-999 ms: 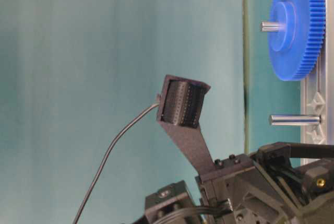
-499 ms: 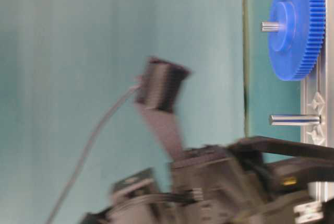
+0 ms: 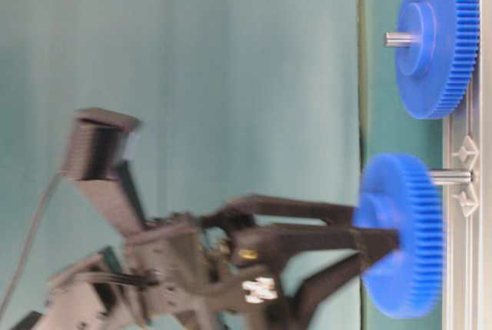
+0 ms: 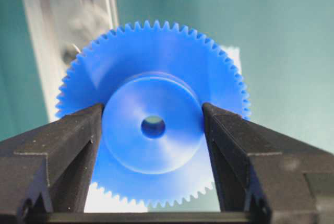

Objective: Find the location of the shaft and insert the small gear.
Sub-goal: 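Carry the gear over the rail and align its hole with the empty shaft, then push the gear onto the shaft, meshing teeth with the large gear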

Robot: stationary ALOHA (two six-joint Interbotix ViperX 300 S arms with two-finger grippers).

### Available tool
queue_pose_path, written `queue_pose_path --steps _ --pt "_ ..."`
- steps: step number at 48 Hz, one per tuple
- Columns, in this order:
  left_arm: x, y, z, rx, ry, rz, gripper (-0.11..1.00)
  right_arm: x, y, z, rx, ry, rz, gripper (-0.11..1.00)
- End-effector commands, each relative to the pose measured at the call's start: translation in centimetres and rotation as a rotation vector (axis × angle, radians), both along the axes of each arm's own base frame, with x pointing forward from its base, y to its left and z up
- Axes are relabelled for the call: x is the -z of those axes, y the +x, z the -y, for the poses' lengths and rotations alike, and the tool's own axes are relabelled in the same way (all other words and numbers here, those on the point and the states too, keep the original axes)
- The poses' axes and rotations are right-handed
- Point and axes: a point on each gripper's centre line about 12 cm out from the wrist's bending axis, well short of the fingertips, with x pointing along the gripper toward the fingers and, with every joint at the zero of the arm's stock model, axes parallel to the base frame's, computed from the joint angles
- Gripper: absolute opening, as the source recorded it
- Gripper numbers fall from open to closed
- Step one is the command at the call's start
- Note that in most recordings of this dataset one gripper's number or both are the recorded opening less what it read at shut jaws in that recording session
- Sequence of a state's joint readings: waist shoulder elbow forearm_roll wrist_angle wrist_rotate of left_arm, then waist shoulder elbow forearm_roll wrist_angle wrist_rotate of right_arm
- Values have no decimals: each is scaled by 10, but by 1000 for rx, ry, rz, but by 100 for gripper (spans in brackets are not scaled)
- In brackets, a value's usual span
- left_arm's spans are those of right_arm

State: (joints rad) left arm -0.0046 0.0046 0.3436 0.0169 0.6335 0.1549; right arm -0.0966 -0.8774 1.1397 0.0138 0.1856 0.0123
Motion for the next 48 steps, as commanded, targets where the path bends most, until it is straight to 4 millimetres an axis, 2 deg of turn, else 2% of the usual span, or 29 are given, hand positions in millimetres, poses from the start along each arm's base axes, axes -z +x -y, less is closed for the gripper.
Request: queue_pose_path --steps 1,20,26,48 --pt "-28 5 -8 -1 15 86 65 -3 1 1 6 4 11 10" --pt "-17 21 -30 -19 43 128 65 -5 -5 0 6 2 34 11" --pt "-8 23 -36 -31 44 116 65 -6 -8 0 7 2 46 10" --pt "14 30 -36 -32 41 88 65 -6 -13 0 9 2 45 10"
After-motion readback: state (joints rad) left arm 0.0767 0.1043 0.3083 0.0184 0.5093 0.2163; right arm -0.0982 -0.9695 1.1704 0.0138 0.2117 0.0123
